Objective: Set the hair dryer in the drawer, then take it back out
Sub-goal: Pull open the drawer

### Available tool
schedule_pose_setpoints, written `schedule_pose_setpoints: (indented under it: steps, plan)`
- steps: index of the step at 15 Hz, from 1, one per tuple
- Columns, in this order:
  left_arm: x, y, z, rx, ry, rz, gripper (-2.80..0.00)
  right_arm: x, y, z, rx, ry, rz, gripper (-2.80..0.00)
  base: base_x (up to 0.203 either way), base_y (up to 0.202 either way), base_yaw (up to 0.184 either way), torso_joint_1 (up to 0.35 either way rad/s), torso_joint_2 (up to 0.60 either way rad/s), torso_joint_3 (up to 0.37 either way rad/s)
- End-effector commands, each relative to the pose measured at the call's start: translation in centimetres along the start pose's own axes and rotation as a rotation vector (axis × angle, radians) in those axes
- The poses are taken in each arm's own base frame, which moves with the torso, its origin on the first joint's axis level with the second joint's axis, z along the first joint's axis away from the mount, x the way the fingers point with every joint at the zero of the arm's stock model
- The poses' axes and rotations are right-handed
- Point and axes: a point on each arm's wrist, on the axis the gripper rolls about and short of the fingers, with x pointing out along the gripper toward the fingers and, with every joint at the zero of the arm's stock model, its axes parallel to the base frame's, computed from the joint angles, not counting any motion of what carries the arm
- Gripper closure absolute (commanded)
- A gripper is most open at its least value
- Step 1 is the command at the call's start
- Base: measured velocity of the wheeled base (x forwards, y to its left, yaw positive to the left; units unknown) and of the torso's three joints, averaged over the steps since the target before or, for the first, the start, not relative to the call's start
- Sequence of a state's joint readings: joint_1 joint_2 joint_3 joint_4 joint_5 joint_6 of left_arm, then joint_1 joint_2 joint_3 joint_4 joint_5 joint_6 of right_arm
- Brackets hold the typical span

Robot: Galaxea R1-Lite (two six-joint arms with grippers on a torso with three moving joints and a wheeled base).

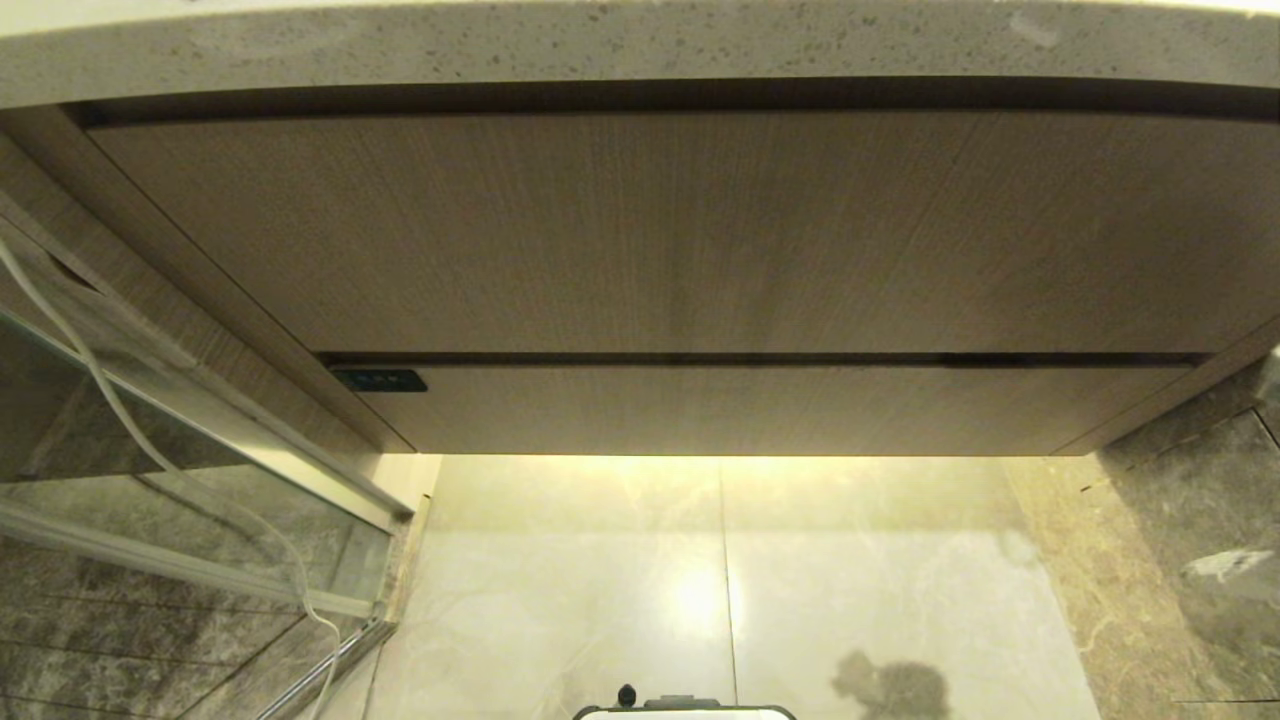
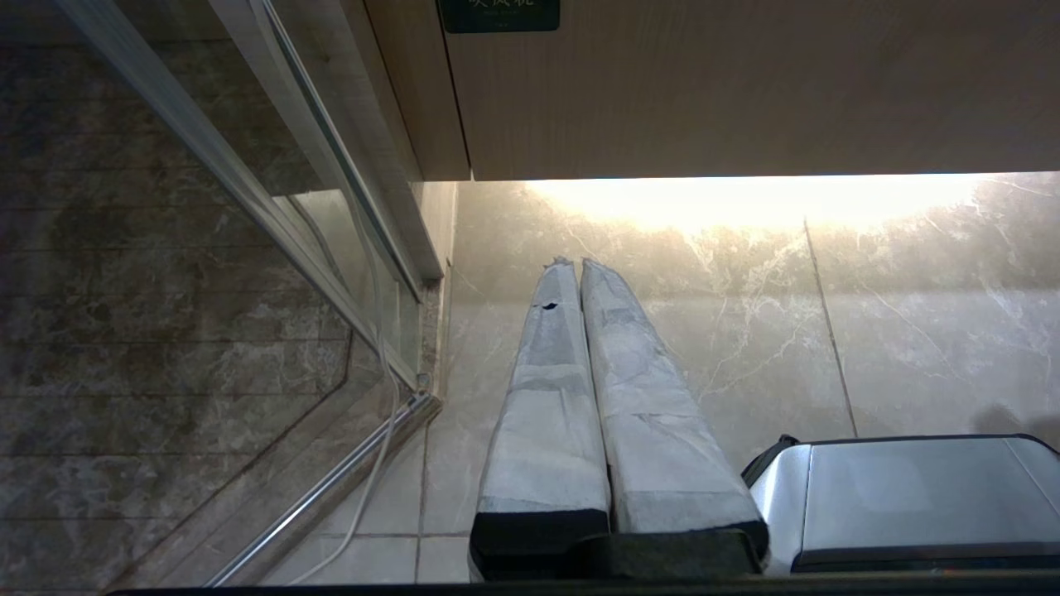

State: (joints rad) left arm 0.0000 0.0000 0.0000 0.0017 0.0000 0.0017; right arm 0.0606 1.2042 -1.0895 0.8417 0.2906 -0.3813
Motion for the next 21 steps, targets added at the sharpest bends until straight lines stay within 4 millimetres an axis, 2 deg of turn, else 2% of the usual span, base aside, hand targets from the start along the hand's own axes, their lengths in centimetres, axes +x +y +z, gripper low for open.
schedule_pose_setpoints:
  steps: [1,2,4,5,7,10,11,12,15,18,21]
  plan:
    - [0.0,0.0,0.0,0.000,0.000,0.000,0.00,4.3,-1.9,1.5,0.031,0.143,0.073,0.00,0.000,0.000,0.000,0.000,0.00,0.000]
    - [0.0,0.0,0.0,0.000,0.000,0.000,0.00,5.3,-2.3,1.8,0.036,0.173,0.086,-2.80,0.000,0.000,0.000,0.000,0.00,0.000]
    - [0.0,0.0,0.0,0.000,0.000,0.000,0.00,7.0,-2.5,2.3,0.020,0.215,0.103,-2.80,0.000,0.000,0.000,0.000,0.00,0.000]
    - [0.0,0.0,0.0,0.000,0.000,0.000,0.00,7.7,-2.0,2.6,-0.023,0.230,0.094,-2.80,0.000,0.000,0.000,0.000,0.00,0.000]
    - [0.0,0.0,0.0,0.000,0.000,0.000,0.00,9.3,-1.8,2.9,-0.099,0.275,-0.056,-2.80,0.000,0.000,0.000,0.000,0.00,0.000]
    - [0.0,0.0,0.0,0.000,0.000,0.000,0.00,13.0,-1.1,3.1,-0.242,0.120,-0.121,-2.80,0.000,0.000,0.000,0.000,0.00,0.000]
    - [0.0,0.0,0.0,0.000,0.000,0.000,0.00,13.9,-1.1,3.0,-0.351,0.056,-0.140,-2.80,0.000,0.000,0.000,0.000,0.00,0.000]
    - [0.0,0.0,0.0,0.000,0.000,0.000,0.00,14.6,-1.1,2.9,-0.476,-0.012,-0.152,-2.80,0.000,0.000,0.000,0.000,0.00,0.000]
    - [0.0,0.0,0.0,0.000,0.000,0.000,0.00,16.3,-1.1,2.3,-0.622,-0.212,-0.086,-2.80,0.000,0.000,0.000,0.000,0.00,0.000]
    - [0.0,0.0,0.0,0.000,0.000,0.000,0.00,18.2,-2.5,2.1,-0.814,-0.322,-0.165,-2.80,0.000,0.000,0.000,0.000,0.00,0.000]
    - [0.0,0.0,0.0,0.000,0.000,0.000,0.00,19.3,-3.7,2.6,-0.913,-0.397,-0.216,-2.80,0.000,0.000,0.000,0.000,0.00,0.000]
